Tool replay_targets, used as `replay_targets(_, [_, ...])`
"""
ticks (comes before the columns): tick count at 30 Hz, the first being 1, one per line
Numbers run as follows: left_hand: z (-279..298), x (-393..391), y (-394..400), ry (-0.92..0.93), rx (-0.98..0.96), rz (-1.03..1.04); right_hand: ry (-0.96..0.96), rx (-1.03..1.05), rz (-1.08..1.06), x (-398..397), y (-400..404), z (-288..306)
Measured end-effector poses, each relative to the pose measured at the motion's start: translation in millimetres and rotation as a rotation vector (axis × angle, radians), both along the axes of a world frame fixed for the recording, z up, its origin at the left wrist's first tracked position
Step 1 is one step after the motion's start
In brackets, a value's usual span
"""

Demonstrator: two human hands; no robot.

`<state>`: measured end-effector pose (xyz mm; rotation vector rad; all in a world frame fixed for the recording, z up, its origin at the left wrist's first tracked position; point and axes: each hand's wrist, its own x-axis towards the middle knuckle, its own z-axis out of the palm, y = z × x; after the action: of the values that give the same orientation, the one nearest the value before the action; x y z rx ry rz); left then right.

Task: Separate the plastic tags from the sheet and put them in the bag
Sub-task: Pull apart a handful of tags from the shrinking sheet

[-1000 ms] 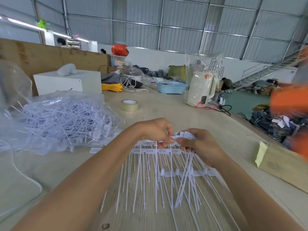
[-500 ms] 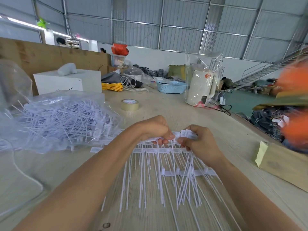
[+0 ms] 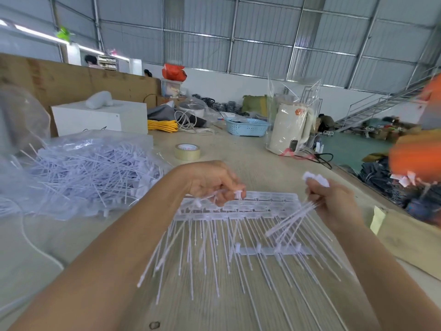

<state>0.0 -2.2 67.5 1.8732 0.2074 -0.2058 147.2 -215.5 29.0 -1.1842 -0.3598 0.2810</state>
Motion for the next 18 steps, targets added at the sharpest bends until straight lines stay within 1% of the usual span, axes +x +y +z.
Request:
replay_targets(1, [-1.9, 1.6, -2.1, -0.046, 0.051, 0.016, 0.131, 0.129, 0.036, 4.9, -1.1, 0.8])
replay_targets(2, [-5.9, 4.5, -5.3, -0.067, 0.112, 0.020, 0.219, 0.221, 0.077, 7.2, 0.1, 0.9])
replay_targets(4, [-17.8, 12.5, -11.6, -0.051, 0.295, 0.017, 0.290, 0.289, 0.169, 5.1, 6.7, -0.5])
replay_targets(6, [-29.8, 20.2, -12.4, -0.028, 0.593, 0.038, 0.253, 0.222, 0.239, -4.5, 14.8, -0.3])
replay_targets(7, [-32.9, 23.3, -12.5, -0.049, 0.688, 0.077, 0.198, 0.159, 0.251, -10.4, 18.2, 0.0])
replay_targets(8, [-32.7, 24.3, -14.1, -0.096, 0.707, 0.133, 0.138, 0.101, 0.245, -15.1, 20.8, 0.0])
replay_targets(9, [-30.1, 24.8, -17.5, -0.159, 0.648, 0.184, 0.082, 0.059, 0.231, -19.5, 23.0, 0.1])
replay_targets(10, [-26.3, 25.2, -22.7, -0.216, 0.542, 0.208, 0.024, 0.030, 0.197, -23.4, 24.7, 0.2])
replay_targets(12, [-18.6, 24.7, -39.7, -0.261, 0.363, 0.138, -0.167, -0.042, 0.044, -31.2, 25.0, 2.2])
replay_targets(13, [-17.4, 25.5, -49.5, -0.269, 0.345, 0.073, -0.293, -0.095, -0.066, -34.0, 23.9, 5.1])
replay_targets(15, [-19.8, 27.1, -68.6, -0.300, 0.389, -0.023, -0.529, -0.177, -0.250, -39.8, 19.8, 15.8])
replay_targets(16, [-22.8, 28.2, -76.3, -0.313, 0.384, -0.048, -0.623, -0.198, -0.307, -43.0, 16.8, 23.2])
replay_targets(18, [-29.2, 30.1, -86.0, -0.306, 0.323, -0.095, -0.743, -0.215, -0.341, -48.1, 11.2, 38.5])
